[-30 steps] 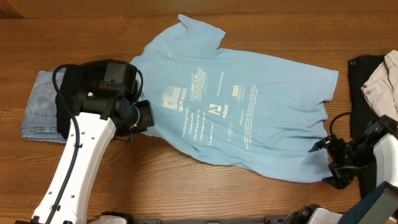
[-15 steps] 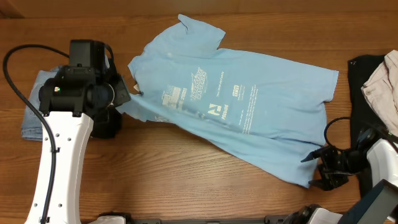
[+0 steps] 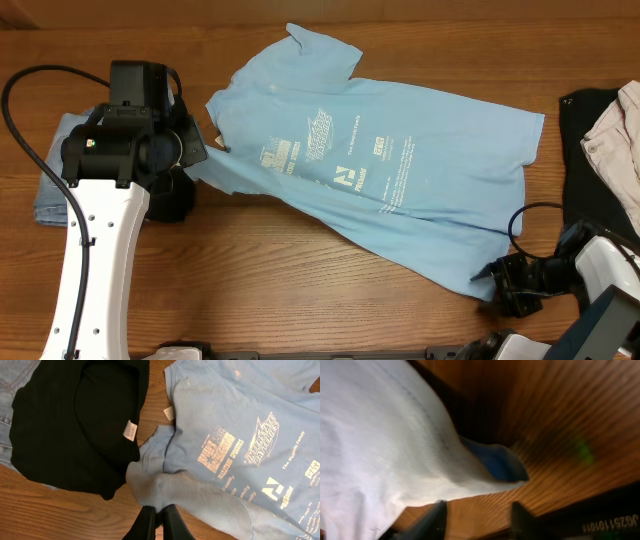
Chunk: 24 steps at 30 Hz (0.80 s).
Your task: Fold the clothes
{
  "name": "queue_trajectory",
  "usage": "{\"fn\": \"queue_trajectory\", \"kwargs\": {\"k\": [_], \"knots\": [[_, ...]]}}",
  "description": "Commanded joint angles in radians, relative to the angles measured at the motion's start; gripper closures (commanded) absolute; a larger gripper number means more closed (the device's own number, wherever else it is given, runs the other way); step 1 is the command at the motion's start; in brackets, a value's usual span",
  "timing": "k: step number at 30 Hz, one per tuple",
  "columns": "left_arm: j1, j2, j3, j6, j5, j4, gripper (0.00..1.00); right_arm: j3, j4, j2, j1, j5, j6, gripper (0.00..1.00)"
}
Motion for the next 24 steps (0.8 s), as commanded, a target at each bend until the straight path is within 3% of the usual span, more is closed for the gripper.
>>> {"fn": "queue_trajectory", "kwargs": {"k": [1,5,9,13,19,24], "knots": [[0.007,-0.009,0.028,0.019,-0.001,0.006,0.96,-0.05,0.028,-0.019,0.017,-0.009,0.014,0.45],[0.007,-0.009,0.028,0.02,0.002,0.006,0.96,-0.061,0.082,-0.019,0.018,-0.004,0.03,0.48],[0.007,-0.009,0.028,0.02,0.005,0.006,0.96,-0.063,0.129,-0.019,0.018,-0.002,0.033,0.67],[0.007,-0.009,0.028,0.027,0.004,0.006,0.96,-0.062,0.143,-0.021,0.018,-0.005,0.032,0.94],[0.007,-0.009,0.036,0.05,0.005,0.005,0.96,0.016,0.067,-0.087,0.018,-0.029,-0.004,0.96],[0.007,-0.02,0.116,0.079,0.027,-0.041,0.96,0.208,-0.066,-0.213,0.016,-0.018,-0.029,0.96]]}}
